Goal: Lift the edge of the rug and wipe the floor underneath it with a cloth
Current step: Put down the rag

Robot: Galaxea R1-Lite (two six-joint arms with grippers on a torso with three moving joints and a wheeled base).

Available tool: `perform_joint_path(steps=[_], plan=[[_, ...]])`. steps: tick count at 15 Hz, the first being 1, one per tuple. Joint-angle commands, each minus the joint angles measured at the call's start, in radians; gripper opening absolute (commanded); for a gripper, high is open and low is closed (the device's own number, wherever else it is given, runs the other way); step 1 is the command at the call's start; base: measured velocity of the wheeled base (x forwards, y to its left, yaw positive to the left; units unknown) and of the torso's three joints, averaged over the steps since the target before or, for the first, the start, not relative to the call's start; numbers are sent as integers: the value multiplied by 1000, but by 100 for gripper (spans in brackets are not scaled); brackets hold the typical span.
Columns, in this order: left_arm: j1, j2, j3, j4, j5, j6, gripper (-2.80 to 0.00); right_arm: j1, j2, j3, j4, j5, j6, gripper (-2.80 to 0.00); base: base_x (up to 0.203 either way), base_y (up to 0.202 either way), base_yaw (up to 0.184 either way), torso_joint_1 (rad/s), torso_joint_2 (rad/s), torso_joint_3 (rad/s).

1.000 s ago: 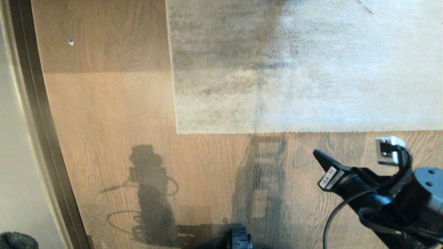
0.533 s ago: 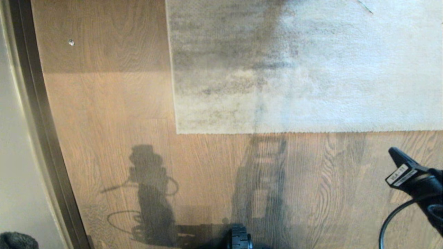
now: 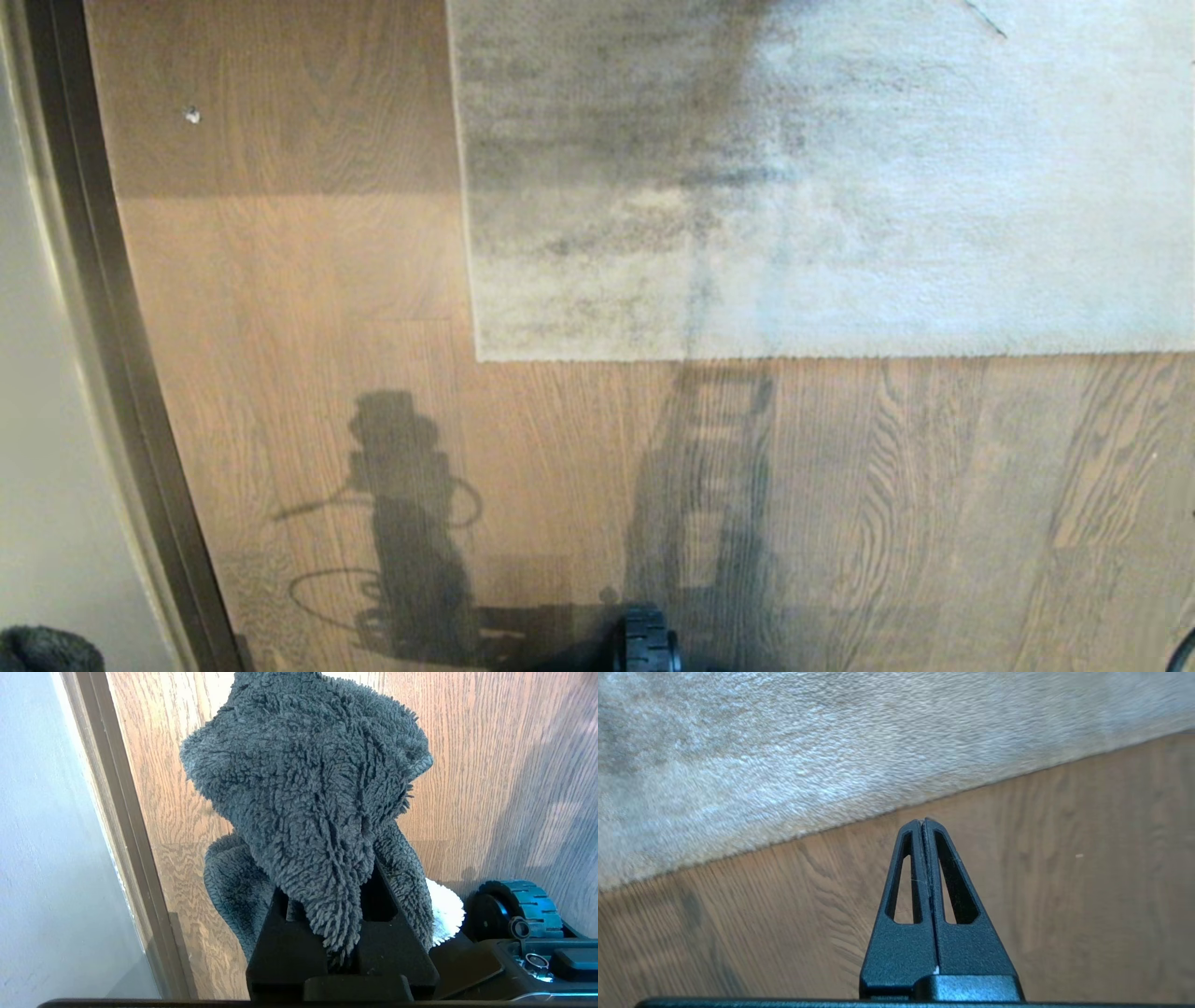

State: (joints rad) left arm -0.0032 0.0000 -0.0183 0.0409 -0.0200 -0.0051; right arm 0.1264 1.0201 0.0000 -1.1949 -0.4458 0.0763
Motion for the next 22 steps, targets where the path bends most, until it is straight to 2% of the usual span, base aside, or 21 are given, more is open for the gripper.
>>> perform_joint_path(steps=[1, 4, 6, 9, 11, 16, 17, 22], plan=[[0, 0, 0, 1, 0, -1, -280, -7, -259, -1, 166, -1, -24, -280, 0, 0, 0, 0, 0, 0], [0, 0, 0, 1, 0, 0, -280, 24, -614, -25, 541, 0, -70, -280, 0, 0, 0, 0, 0, 0], [2, 0, 0, 1, 0, -1, -280, 47, -737, -36, 723, 15, -75, -280, 0, 0, 0, 0, 0, 0], [0, 0, 0, 1, 0, -1, -280, 70, -742, -3, 895, 233, -75, -280, 0, 0, 0, 0, 0, 0], [0, 0, 0, -1, 0, -1, -280, 71, -741, -1, 1022, 316, -72, -280, 0, 0, 0, 0, 0, 0], [0, 0, 0, 1, 0, -1, -280, 72, -741, 0, 1154, 381, 8, -280, 0, 0, 0, 0, 0, 0], [0, 0, 0, 1, 0, -1, -280, 72, -740, -1, 1196, 384, 12, -280, 0, 0, 0, 0, 0, 0], [0, 0, 0, 1, 0, -1, -280, 72, -741, 0, 1195, 386, -7, -280, 0, 0, 0, 0, 0, 0]])
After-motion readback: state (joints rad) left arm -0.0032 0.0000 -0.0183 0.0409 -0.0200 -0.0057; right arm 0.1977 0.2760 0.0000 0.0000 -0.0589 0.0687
